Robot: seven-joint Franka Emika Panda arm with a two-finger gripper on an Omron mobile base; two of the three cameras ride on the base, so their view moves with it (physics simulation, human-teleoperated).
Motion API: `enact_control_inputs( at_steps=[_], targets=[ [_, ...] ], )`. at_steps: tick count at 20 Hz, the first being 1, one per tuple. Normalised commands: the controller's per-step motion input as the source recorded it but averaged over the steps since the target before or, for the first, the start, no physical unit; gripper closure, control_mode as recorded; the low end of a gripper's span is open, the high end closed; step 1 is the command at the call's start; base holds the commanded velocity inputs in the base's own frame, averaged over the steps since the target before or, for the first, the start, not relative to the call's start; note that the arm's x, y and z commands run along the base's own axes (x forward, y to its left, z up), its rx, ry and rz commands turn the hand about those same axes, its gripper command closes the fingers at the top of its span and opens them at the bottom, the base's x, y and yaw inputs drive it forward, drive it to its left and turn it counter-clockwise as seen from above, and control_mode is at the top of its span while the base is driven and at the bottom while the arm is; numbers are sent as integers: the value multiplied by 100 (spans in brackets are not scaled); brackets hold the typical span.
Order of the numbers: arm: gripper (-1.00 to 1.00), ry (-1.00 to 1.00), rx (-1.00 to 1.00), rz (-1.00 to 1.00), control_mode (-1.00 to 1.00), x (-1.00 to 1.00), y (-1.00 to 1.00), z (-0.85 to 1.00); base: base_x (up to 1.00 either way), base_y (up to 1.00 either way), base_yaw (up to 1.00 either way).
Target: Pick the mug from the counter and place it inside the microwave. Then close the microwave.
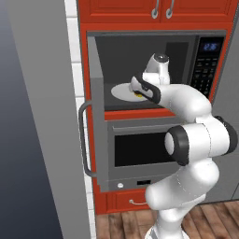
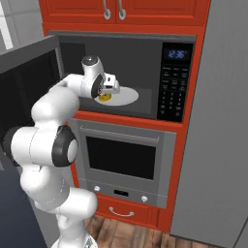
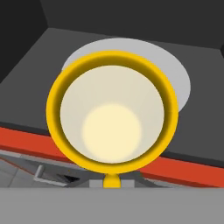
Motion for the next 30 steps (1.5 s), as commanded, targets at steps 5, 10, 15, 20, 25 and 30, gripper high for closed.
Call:
enact_control_inputs(
  at_steps=[5, 10, 15, 20, 25, 30],
  targets=[
    [100, 1, 0, 0, -100, 46, 0, -16, 0, 0, 0],
    [100, 3, 0, 0, -100, 23, 0, -23, 0, 0, 0],
    [100, 0, 0, 0, -100, 25, 0, -10, 0, 0, 0],
    [100, 0, 0, 0, -100, 36, 0, -14, 0, 0, 0],
    [100, 0, 0, 0, -100, 40, 0, 0, 0, 0, 0],
    [100, 0, 0, 0, -100, 25, 0, -6, 0, 0, 0]
  ],
)
